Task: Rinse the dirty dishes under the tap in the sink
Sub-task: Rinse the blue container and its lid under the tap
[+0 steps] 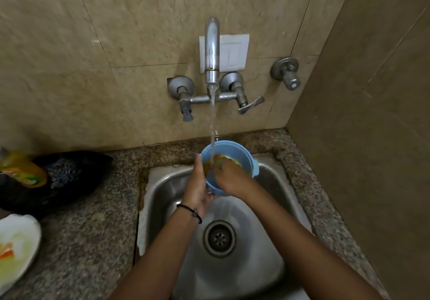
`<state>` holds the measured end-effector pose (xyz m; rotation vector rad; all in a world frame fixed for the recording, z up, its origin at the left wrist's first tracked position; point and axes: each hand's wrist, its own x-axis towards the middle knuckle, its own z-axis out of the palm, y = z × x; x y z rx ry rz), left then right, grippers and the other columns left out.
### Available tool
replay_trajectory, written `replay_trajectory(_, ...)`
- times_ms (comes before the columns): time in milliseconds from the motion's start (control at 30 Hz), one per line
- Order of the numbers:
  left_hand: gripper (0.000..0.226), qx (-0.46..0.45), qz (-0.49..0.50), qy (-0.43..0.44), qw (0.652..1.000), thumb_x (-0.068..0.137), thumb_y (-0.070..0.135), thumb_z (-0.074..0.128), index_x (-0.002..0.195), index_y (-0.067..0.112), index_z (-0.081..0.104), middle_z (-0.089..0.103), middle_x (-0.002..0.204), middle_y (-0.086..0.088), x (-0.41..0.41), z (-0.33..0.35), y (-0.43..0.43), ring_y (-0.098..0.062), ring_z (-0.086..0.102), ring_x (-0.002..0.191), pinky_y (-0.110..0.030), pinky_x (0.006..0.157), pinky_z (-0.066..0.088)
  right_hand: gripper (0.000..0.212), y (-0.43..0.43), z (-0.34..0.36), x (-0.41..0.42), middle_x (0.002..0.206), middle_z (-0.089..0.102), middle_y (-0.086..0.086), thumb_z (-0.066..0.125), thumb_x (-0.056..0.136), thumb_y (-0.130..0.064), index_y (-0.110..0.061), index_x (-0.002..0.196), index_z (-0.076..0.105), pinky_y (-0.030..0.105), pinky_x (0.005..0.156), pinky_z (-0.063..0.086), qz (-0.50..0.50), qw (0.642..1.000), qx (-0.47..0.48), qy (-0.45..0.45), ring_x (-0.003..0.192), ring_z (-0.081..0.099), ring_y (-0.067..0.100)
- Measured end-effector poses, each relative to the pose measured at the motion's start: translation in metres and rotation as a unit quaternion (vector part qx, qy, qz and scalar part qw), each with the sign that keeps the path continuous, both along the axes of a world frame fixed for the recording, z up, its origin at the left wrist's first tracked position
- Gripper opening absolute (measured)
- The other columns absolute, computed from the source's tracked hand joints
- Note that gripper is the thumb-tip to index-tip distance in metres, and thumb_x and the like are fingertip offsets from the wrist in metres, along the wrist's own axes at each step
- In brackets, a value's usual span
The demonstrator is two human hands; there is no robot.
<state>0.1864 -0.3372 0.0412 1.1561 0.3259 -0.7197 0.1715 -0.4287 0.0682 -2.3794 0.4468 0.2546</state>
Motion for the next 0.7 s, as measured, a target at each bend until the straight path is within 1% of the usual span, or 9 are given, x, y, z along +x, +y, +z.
replay_trajectory(67,0.063,0.007,-0.009,0.006,1.0,0.088,0.069,0.036,0.119,0.022,0.064,0.073,0.107,-0.007,-0.002,-0.001,-0.004,-0.021,0.068,0.101,-0.035,0.07,0.056,0.045,0.006,-0.006,0.007,0.131,0.05,0.021,0.035,0.096,-0.03,-0.001,0.129,0.045,0.048,0.1,0.041,-0.003,0.999,-0.016,0.039,0.117,0.049,0.035)
replay_trajectory(133,0.053,0.016,-0.004,0.003,1.0,0.091,0.063,0.037,0.113,0.023,0.064,0.073,0.099,-0.004,-0.001,-0.001,-0.004,-0.015,0.067,0.094,-0.03,0.062,0.056,0.036,0.013,-0.006,0.006,0.117,0.058,0.021,0.038,0.091,-0.025,-0.002,0.115,0.052,0.048,0.091,0.047,0.033,0.999,0.039,-0.003,0.103,0.057,0.031)
replay_trajectory(233,0.052,0.047,-0.011,-0.013,0.999,0.093,0.06,0.039,0.109,0.02,0.067,0.075,0.094,-0.005,0.011,-0.003,0.013,-0.018,0.069,0.09,-0.038,0.08,0.057,0.03,0.01,-0.002,-0.01,0.099,0.063,0.02,0.036,0.095,-0.017,-0.001,0.09,0.061,0.037,0.08,0.045,0.176,0.982,0.051,0.042,0.088,0.058,0.027)
replay_trajectory(333,0.057,0.07,-0.028,-0.021,0.997,0.091,0.062,0.04,0.12,0.02,0.065,0.073,0.108,-0.011,0.022,-0.012,0.03,-0.028,0.068,0.102,-0.053,0.094,0.051,0.034,-0.001,-0.003,-0.023,0.099,0.061,0.018,0.031,0.099,-0.019,-0.013,0.073,0.053,0.03,0.075,0.039,0.246,0.965,0.013,0.092,0.086,0.054,0.025)
replay_trajectory(433,0.054,0.055,-0.031,-0.033,0.997,0.093,0.06,0.039,0.116,0.02,0.066,0.073,0.107,-0.012,0.019,-0.01,0.032,-0.028,0.068,0.102,-0.047,0.09,0.053,0.031,-0.002,0.003,-0.022,0.126,0.057,0.013,0.03,0.1,-0.022,-0.014,0.113,0.057,0.028,0.086,0.037,0.301,0.95,-0.024,0.082,0.109,0.054,0.027)
replay_trajectory(500,0.052,0.041,-0.038,-0.028,0.998,0.092,0.061,0.04,0.115,0.022,0.066,0.074,0.106,-0.01,0.015,-0.013,0.029,-0.026,0.069,0.101,-0.044,0.084,0.056,0.041,-0.001,0.0,-0.013,0.144,0.044,0.008,0.03,0.099,-0.025,-0.021,0.138,0.041,0.033,0.101,0.034,0.32,0.942,-0.027,0.094,0.125,0.044,0.027)
replay_trajectory(567,0.057,0.055,-0.043,-0.036,0.997,0.088,0.066,0.041,0.118,0.024,0.065,0.073,0.108,-0.008,0.011,-0.016,0.028,-0.026,0.069,0.101,-0.045,0.082,0.057,0.052,-0.002,-0.01,-0.005,0.155,0.026,0.007,0.03,0.097,-0.031,-0.025,0.148,0.021,0.043,0.114,0.022,0.31,0.941,-0.089,0.099,0.14,0.025,0.028)
replay_trajectory(633,0.059,0.063,-0.031,-0.039,0.997,0.086,0.068,0.042,0.118,0.025,0.066,0.074,0.107,-0.006,0.008,-0.02,0.028,-0.024,0.07,0.1,-0.044,0.083,0.057,0.062,-0.002,-0.02,-0.002,0.159,0.008,0.01,0.028,0.098,-0.039,-0.018,0.152,0.005,0.042,0.119,0.004,0.275,0.941,-0.162,0.11,0.147,0.003,0.026)
replay_trajectory(700,0.052,0.072,-0.001,-0.051,0.996,0.089,0.062,0.045,0.114,0.022,0.068,0.075,0.103,-0.006,0.007,-0.021,0.026,-0.023,0.071,0.096,-0.041,0.082,0.057,0.065,0.006,-0.023,-0.008,0.159,0.009,0.013,0.029,0.098,-0.042,-0.01,0.151,0.008,0.041,0.119,0.003,0.235,0.938,-0.211,0.144,0.147,0.005,0.027)
